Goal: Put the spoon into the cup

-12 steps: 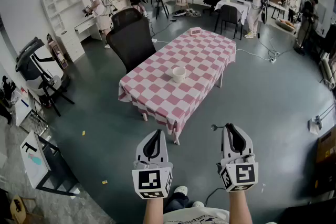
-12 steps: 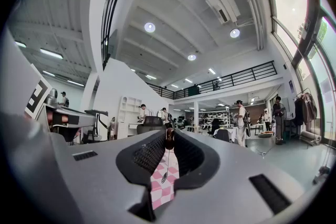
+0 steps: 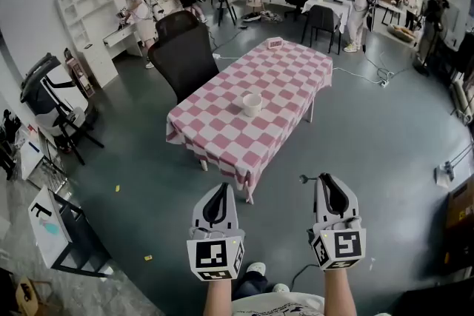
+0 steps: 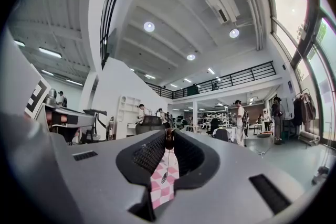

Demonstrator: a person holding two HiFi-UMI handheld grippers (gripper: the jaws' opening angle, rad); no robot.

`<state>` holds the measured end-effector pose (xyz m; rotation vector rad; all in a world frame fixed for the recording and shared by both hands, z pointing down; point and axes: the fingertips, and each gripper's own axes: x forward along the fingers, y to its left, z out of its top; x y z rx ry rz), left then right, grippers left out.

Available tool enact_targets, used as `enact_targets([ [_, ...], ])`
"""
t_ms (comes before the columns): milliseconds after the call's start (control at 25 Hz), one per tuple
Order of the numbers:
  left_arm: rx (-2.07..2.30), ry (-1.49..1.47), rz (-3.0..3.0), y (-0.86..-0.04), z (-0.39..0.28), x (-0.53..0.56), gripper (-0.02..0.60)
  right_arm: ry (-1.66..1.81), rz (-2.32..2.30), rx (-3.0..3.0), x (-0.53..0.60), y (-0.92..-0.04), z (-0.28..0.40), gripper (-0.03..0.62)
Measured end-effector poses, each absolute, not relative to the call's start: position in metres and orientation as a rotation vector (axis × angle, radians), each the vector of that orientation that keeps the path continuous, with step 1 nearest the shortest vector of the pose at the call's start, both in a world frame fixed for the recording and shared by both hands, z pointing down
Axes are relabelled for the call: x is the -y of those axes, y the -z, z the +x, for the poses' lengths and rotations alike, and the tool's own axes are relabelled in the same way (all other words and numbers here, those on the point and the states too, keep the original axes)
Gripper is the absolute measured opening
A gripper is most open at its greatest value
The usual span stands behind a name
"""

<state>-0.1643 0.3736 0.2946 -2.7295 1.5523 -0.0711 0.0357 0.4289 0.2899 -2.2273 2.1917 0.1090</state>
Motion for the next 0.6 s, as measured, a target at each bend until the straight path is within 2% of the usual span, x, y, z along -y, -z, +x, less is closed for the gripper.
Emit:
enact_targets([
  [600, -1.517, 0.066, -2.770, -0.306, -0.196, -0.298, 0.014, -0.066, -2.253, -2.146, -0.363, -0.304, 0.010, 0.061],
])
